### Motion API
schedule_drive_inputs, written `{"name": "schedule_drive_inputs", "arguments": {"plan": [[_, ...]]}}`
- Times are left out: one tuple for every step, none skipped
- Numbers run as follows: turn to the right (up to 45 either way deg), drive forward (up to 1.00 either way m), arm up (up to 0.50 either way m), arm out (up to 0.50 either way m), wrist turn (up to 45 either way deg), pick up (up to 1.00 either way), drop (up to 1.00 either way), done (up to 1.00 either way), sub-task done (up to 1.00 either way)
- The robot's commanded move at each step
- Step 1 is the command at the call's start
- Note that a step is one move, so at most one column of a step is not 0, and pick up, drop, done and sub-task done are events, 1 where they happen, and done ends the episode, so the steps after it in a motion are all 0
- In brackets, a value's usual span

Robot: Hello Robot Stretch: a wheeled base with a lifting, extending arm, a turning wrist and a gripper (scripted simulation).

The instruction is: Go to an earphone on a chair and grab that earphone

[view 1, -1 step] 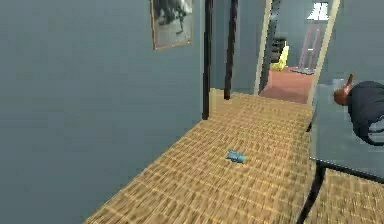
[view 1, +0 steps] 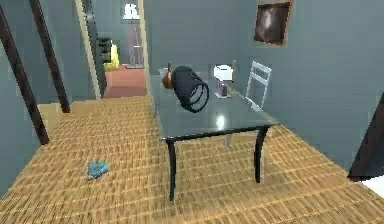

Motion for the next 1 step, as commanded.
{"name": "schedule_drive_inputs", "arguments": {"plan": [[33.0, 0.00, 0.00, 0.00, 0.0, 0.00, 0.00, 0.00, 0.00]]}}
